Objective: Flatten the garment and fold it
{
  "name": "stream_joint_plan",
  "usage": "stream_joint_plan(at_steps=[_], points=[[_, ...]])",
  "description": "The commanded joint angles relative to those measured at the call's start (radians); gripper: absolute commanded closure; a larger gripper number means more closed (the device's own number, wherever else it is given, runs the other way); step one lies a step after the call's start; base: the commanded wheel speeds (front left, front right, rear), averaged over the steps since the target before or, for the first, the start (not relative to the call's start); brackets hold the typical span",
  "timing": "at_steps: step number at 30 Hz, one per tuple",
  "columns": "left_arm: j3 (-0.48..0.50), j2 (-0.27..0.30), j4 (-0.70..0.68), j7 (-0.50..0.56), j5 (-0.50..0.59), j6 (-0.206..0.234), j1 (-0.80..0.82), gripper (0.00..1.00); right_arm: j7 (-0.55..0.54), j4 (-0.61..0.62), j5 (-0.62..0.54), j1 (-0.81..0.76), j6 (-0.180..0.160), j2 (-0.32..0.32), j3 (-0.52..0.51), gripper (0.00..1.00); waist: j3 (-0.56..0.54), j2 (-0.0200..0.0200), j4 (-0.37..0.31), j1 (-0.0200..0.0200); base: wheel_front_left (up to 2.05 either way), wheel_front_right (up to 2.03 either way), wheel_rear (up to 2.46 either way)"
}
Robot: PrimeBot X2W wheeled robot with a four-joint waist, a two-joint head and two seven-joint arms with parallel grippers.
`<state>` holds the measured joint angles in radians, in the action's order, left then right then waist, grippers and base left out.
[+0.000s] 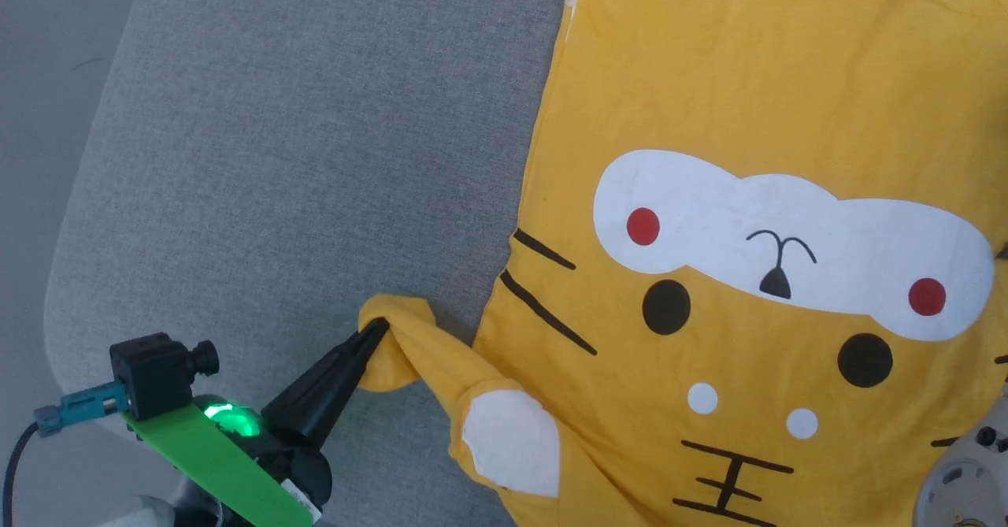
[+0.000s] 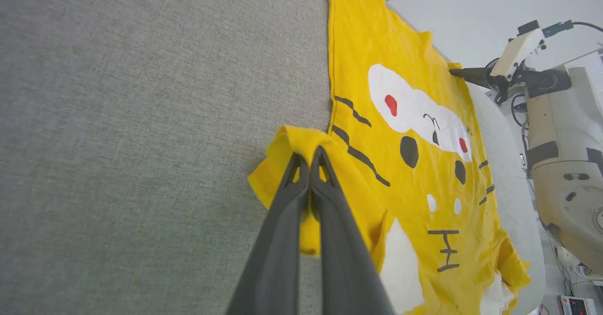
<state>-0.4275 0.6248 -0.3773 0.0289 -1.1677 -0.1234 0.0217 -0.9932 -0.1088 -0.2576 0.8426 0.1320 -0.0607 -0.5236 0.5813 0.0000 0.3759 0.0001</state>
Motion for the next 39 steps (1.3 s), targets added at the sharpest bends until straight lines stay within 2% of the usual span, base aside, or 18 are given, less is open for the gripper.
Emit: stream_joint_plan(at_steps=[1, 5, 11, 17, 30, 35, 39], points=[[0.0, 0.011, 0.002, -0.01, -0.012, -0.007, 0.02, 1.0, 0.001, -0.014, -0.005, -0.011, -0.001, 0.007, -0.01, 1.0, -0.013, 0.0, -0.01, -0.0001, 0.0, 0.0, 0.0], [-0.003, 0.03, 0.002, -0.028, -0.013, -0.007, 0.017, 1.0, 0.033, -0.02, 0.018, -0.012, -0.001, 0.009, -0.004, 1.0, -0.046, 0.0, -0.035, -0.0001, 0.0, 0.0, 0.0], [0.002, 0.051, -0.005, -0.045, -0.009, -0.004, -0.008, 1.0, 0.121, -0.018, 0.119, -0.043, -0.001, 0.01, 0.039, 1.0, -0.125, 0.0, -0.099, -0.0001, 0.0, 0.0, 0.0], [0.008, 0.067, -0.026, -0.049, 0.014, 0.043, -0.048, 1.0, 0.184, 0.051, 0.224, -0.153, -0.001, 0.004, 0.032, 1.0, -0.228, 0.0, -0.175, -0.0001, 0.0, 0.0, 0.0], [-0.004, 0.084, -0.074, -0.048, 0.046, 0.171, -0.168, 1.0, 0.123, 0.347, 0.489, -0.665, -0.001, 0.009, -0.145, 1.0, -0.432, 0.0, -0.337, -0.0001, 0.0, 0.0, 0.0], [-0.009, 0.084, -0.092, -0.05, 0.045, 0.204, -0.213, 1.0, 0.086, 0.357, 0.656, -0.892, -0.001, 0.01, -0.213, 1.0, -0.476, 0.0, -0.375, -0.0001, 0.0, 0.0, 0.0], [-0.01, 0.087, -0.106, -0.054, 0.042, 0.216, -0.24, 1.0, 0.094, 0.314, 0.748, -1.057, -0.001, 0.01, -0.19, 1.0, -0.48, 0.0, -0.39, -0.0001, 0.0, 0.0, 0.0]])
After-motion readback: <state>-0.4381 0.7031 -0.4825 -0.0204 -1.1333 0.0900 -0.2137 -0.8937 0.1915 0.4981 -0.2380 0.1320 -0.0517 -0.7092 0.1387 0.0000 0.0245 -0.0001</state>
